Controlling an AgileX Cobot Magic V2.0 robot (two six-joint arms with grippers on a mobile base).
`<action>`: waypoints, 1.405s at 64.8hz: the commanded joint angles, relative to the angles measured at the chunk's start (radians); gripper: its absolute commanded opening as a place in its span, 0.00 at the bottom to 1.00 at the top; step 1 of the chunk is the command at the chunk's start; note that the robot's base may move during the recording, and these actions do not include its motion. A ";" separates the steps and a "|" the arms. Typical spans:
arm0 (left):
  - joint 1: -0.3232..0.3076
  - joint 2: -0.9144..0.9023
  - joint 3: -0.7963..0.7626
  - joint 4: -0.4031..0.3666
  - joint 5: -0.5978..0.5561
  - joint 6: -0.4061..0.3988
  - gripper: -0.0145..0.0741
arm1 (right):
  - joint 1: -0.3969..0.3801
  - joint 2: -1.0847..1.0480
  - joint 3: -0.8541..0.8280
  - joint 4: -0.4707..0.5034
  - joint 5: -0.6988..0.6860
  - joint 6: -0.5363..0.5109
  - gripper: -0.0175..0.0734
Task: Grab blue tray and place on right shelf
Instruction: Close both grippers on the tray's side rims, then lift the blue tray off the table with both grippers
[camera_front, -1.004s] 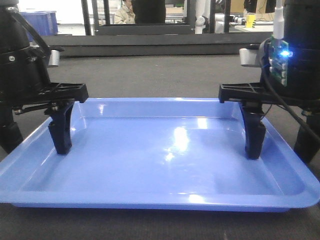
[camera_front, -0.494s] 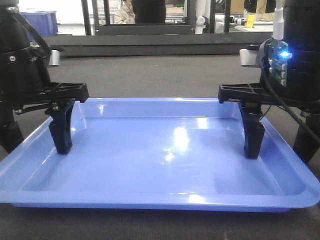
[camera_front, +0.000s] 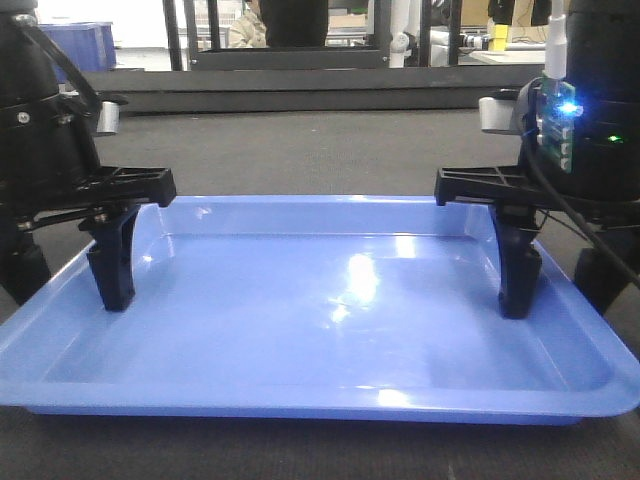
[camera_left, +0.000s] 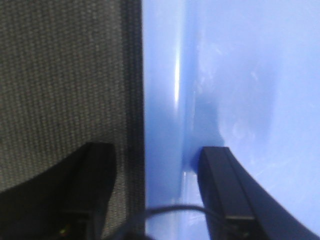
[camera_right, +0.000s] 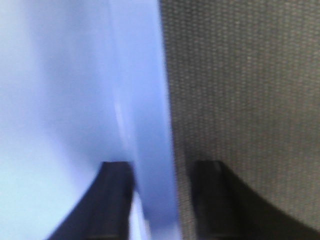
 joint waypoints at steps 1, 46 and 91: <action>-0.006 -0.041 -0.022 -0.020 0.003 -0.010 0.41 | 0.002 -0.041 -0.023 0.001 -0.009 -0.004 0.48; -0.006 -0.041 -0.022 -0.034 0.007 -0.010 0.18 | 0.002 -0.041 -0.023 0.002 0.002 -0.004 0.43; -0.038 -0.171 -0.079 0.094 0.159 -0.245 0.18 | 0.029 -0.172 -0.131 -0.107 0.090 0.076 0.43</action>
